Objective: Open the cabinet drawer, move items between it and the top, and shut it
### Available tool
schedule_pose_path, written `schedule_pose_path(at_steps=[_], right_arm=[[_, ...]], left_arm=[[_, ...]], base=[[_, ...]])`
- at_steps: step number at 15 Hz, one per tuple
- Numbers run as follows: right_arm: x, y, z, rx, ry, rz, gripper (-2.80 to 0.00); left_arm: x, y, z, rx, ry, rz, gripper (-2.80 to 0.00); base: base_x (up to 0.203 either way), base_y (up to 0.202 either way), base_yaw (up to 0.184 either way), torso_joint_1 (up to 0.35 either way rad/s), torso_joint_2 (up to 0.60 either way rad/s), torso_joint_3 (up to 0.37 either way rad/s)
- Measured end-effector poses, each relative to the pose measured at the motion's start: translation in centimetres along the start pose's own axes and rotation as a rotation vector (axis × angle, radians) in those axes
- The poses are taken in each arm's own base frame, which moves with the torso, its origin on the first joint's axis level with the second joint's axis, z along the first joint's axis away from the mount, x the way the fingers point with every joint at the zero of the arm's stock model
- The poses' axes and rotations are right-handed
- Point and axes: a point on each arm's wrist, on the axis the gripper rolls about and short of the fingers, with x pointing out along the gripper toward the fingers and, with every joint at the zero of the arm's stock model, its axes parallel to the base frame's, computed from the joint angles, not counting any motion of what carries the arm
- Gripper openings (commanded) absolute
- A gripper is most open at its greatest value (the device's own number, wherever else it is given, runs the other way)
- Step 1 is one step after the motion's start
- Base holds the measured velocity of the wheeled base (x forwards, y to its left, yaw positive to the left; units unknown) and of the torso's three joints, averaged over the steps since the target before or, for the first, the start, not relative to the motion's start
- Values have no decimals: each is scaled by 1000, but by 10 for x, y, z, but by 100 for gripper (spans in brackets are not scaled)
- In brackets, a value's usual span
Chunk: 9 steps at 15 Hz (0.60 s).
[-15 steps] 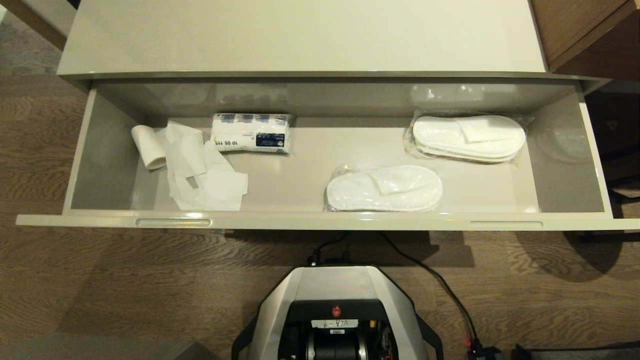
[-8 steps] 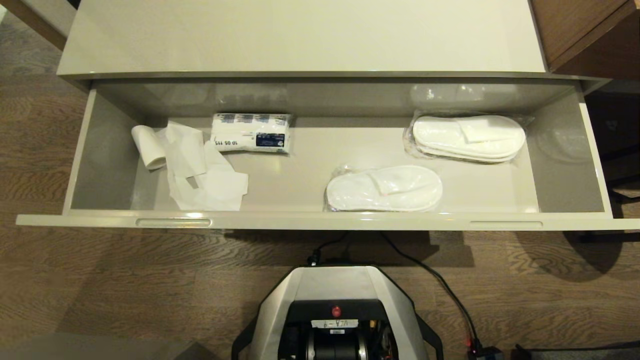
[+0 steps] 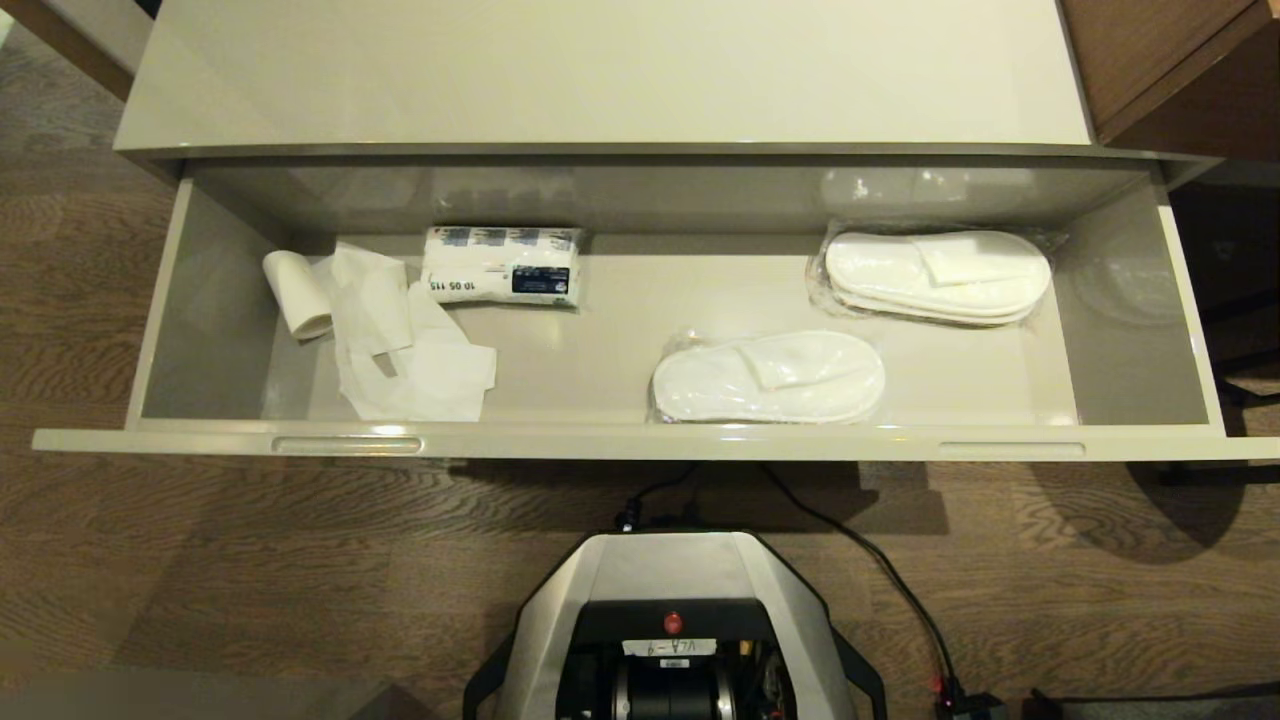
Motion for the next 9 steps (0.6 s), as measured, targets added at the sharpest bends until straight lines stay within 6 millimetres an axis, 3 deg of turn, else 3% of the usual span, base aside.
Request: schedule_pose_path(at_steps=[9], right_arm=[[0, 0, 0, 0, 0, 0, -280]], left_arm=[[0, 0, 0, 0, 0, 0, -280]], base=[[0, 0, 0, 0, 0, 0]])
